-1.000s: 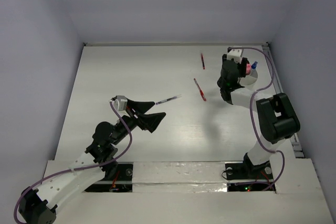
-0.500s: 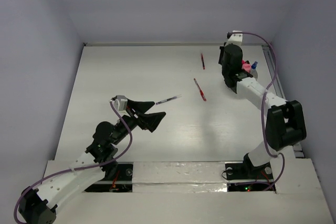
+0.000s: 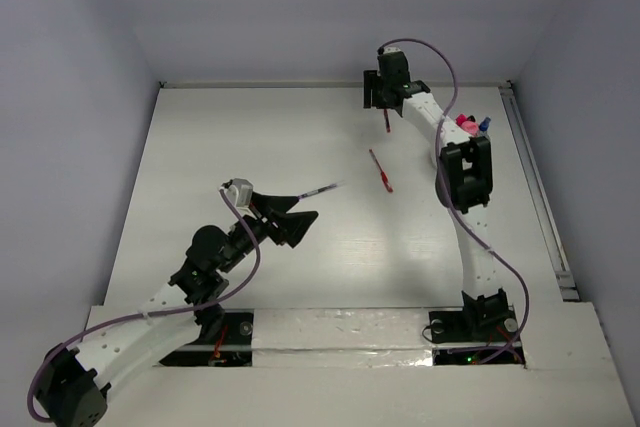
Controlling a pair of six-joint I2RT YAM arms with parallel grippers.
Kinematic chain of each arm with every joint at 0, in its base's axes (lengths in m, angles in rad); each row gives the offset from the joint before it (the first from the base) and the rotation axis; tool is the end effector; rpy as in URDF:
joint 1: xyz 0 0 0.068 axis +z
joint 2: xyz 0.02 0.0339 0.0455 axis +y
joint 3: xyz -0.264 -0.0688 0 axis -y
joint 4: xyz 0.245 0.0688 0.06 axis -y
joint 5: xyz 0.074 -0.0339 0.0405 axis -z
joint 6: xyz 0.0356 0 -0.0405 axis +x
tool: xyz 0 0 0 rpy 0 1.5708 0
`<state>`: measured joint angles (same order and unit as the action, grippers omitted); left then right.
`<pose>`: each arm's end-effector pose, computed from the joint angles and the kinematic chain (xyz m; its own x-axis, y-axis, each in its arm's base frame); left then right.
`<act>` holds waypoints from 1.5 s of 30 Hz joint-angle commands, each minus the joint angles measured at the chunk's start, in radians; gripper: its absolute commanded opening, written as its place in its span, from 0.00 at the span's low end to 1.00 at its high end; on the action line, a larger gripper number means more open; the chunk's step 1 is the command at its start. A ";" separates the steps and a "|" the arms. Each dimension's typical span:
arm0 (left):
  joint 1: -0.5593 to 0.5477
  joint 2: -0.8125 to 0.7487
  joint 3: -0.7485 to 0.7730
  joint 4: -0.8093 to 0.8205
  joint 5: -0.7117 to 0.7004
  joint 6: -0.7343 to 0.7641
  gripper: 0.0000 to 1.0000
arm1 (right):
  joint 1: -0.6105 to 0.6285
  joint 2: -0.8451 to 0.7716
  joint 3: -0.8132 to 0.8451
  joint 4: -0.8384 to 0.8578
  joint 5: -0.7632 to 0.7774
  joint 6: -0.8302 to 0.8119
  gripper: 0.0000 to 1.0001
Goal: Sort the stationery into containers
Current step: Move the pen to the center of the board.
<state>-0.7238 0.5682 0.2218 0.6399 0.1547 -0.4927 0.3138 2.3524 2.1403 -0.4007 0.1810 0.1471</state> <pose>0.1109 -0.1053 0.2604 -0.1708 -0.4728 -0.8645 0.7764 0.4756 -0.4135 0.5225 0.1628 0.2453 -0.5651 -0.0318 -0.8244 -0.0816 0.9965 0.0175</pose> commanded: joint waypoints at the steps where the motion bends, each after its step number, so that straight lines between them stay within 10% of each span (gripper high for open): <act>1: 0.001 0.002 -0.001 0.069 -0.003 0.019 0.75 | -0.013 0.129 0.225 -0.207 0.009 0.040 0.70; 18: 0.001 -0.004 -0.007 0.092 0.020 0.023 0.74 | -0.062 0.326 0.334 -0.240 -0.037 0.128 0.53; 29: 0.001 0.019 -0.006 0.109 0.032 0.023 0.69 | -0.062 0.124 0.170 -0.133 -0.141 0.083 0.29; 35: 0.001 0.027 -0.006 0.112 0.036 0.023 0.69 | -0.099 0.148 0.249 -0.154 -0.083 0.055 0.58; 45: 0.001 0.028 -0.001 0.110 0.034 0.029 0.69 | -0.153 0.294 0.348 -0.253 -0.109 0.072 0.66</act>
<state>-0.7238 0.5949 0.2218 0.6846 0.1768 -0.4789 0.1783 2.6057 2.4546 -0.6052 0.0856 0.2173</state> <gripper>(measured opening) 0.693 0.656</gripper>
